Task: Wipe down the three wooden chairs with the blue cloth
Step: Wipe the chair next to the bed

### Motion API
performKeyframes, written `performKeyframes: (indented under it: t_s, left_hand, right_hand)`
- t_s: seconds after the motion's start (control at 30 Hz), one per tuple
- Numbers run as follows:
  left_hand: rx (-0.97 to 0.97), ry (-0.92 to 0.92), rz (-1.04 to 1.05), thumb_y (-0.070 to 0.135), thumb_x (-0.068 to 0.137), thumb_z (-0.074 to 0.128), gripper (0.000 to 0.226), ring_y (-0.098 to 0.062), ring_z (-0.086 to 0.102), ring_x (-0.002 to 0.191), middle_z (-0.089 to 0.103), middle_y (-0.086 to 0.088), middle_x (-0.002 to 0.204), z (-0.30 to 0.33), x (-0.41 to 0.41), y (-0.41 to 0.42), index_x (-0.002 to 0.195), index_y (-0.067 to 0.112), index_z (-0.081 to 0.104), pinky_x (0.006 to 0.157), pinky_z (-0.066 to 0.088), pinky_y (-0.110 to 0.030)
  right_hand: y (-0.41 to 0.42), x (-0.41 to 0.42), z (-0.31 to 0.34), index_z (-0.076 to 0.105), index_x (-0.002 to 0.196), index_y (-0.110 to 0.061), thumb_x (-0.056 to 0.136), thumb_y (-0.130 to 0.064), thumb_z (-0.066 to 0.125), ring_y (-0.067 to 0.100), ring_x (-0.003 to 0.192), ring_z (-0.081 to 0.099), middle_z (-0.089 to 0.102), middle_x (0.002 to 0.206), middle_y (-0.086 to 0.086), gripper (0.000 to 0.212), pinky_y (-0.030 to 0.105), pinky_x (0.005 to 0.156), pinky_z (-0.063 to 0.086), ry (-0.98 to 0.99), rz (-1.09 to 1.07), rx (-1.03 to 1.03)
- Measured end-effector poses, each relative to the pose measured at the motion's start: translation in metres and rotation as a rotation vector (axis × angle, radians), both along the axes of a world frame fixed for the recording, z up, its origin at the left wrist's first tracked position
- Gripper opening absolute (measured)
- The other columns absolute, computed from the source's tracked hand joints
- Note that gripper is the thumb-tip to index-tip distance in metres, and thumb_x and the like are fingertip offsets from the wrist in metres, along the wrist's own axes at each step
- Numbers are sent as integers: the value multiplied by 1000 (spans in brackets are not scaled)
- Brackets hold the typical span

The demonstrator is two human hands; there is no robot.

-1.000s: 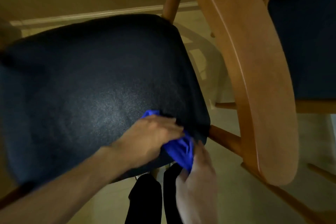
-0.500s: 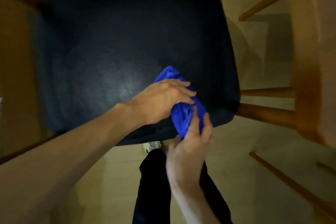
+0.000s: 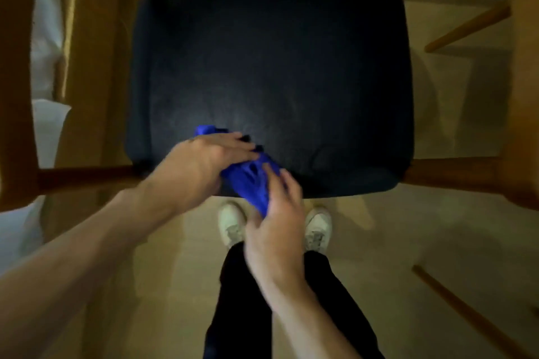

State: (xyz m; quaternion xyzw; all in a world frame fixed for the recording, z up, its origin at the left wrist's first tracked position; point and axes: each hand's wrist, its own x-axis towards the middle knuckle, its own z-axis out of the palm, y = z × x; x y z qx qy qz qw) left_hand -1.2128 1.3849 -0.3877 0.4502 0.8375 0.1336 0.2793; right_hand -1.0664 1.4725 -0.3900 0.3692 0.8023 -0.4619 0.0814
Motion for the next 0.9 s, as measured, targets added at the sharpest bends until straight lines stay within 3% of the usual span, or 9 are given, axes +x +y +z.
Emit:
performKeyframes:
  t_s: [0.1,0.17,0.3,0.5,0.63,0.77,0.9]
  left_hand:
    - [209,32,-74,13,74,40,52,-27,54,124,62,-7,128,-15,35,89,119,16,67,106,31,-27]
    - [257,24,-112,18,86,32,51,-29,44,133,54,-8,137,-26,56,156,126,17,62,111,24,-31]
    - [202,-11,-153,11,95,47,40,-19,24,144,42,0,148,-50,82,212,133,21,56,115,3,-26]
    - [248,-65,-185,-3,85,51,45,-21,31,141,51,-2,142,-48,62,147,124,17,64,117,19,-31]
    - [173,-38,-169,-6,80,52,51,-16,32,140,50,4,142,-40,37,81,123,20,64,116,23,-29]
    - [31,8,-56,-6,75,59,60,-7,28,140,46,13,144,-28,9,-12,125,27,62,104,13,-11]
    - [-172,103,68,-3,84,56,60,-3,17,143,35,15,151,-16,-11,-88,133,31,52,106,8,-10]
  right_hand:
    - [79,38,-4,45,144,-21,75,8,63,21,140,36,34,154,4,77,18,112,22,5,-135,224]
    - [123,64,-12,42,146,-21,78,8,64,21,139,37,36,154,3,77,25,112,28,-43,-198,337]
    - [143,84,-38,41,145,-13,77,8,68,25,128,50,48,144,5,76,35,105,42,-61,-209,386]
    - [73,61,-54,42,144,-9,81,6,65,24,139,37,34,154,10,68,22,111,28,13,-426,298]
    - [-1,36,-49,42,145,-11,85,3,65,24,140,35,30,155,10,66,32,113,33,40,-409,256]
    - [-88,5,-46,40,147,-19,86,1,63,20,141,33,24,158,2,68,37,114,34,78,-369,111]
    - [-161,-29,-38,34,150,-28,91,-4,59,10,139,31,15,159,-11,69,14,108,28,73,-245,-7]
